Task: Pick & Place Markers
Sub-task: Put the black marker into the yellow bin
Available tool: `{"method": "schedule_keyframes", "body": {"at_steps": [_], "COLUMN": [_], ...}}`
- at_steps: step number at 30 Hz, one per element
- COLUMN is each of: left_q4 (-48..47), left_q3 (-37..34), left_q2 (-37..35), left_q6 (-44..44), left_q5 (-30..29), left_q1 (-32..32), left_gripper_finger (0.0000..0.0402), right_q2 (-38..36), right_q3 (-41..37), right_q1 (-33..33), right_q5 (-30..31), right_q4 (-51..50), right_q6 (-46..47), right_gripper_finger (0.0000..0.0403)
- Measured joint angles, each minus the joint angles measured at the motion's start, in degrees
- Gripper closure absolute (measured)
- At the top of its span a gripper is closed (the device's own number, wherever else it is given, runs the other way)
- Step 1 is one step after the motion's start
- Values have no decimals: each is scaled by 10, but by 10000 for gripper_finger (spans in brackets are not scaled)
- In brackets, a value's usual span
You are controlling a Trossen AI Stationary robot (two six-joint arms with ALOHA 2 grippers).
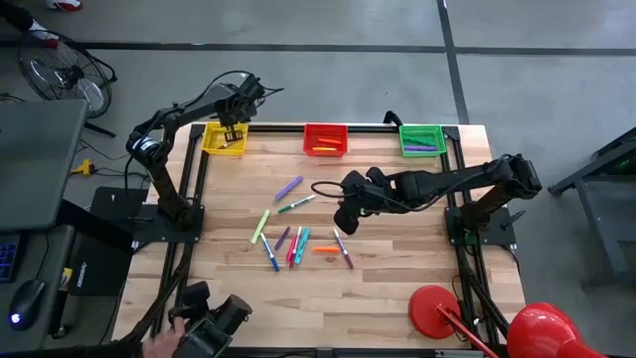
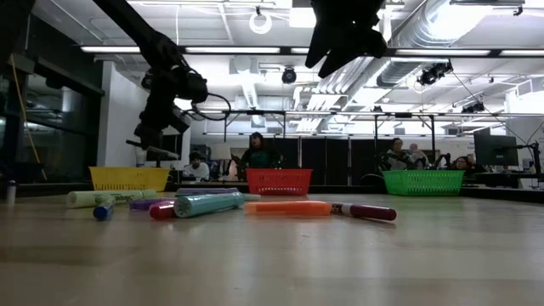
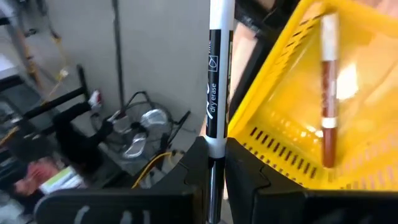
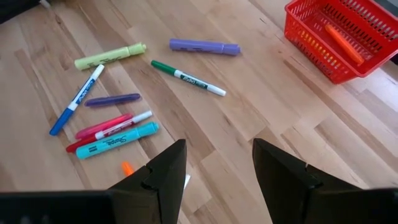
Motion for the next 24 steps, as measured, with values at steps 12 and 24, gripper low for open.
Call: {"method": "schedule_keyframes", "body": {"at_steps": [12, 24], "left_q4": [-49, -17], "left_q3": [55, 54], "left_q2": [-1, 11], "left_q6": [35, 62], "left_q5": [51, 44], "left_q1": [5, 18], "left_gripper_finger": [376, 376], "right_q2": [0, 0], "right_q3": [0, 0], "right_q1": [0, 2], "right_q5": [-2, -8], "right_q4": [0, 2], "right_q6": [1, 15], "right_gripper_finger": [230, 230]}}
